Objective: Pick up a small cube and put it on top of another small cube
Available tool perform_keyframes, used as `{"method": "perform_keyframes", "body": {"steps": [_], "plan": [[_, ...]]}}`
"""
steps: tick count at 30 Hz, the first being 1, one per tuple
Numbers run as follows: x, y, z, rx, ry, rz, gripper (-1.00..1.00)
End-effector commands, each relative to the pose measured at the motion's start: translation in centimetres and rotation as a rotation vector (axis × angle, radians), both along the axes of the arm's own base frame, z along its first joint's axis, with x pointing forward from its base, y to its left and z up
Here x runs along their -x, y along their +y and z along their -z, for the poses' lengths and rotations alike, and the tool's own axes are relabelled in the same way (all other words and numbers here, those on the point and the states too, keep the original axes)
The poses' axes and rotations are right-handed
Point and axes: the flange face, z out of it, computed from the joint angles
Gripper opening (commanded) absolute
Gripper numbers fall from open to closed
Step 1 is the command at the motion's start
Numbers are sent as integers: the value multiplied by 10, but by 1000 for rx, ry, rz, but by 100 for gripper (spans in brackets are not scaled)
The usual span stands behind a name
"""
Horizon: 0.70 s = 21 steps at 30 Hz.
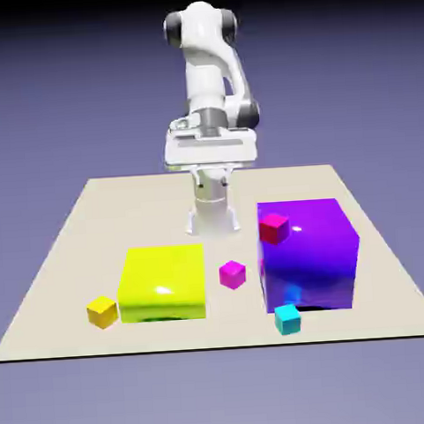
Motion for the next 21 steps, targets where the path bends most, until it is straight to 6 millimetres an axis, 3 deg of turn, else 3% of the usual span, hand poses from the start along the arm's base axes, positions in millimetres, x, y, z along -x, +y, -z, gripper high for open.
{"method": "perform_keyframes", "body": {"steps": [1, 5, 10, 15, 21], "plan": [[-7, -15, 8, -42, 46, 64, 0], [-29, -75, 43, -220, 216, 319, 0], [-38, -149, 93, -467, 404, 630, 0], [-33, -217, 147, -745, 563, 924, 0], [-10, -291, 213, -1120, 714, 1237, 0]]}}
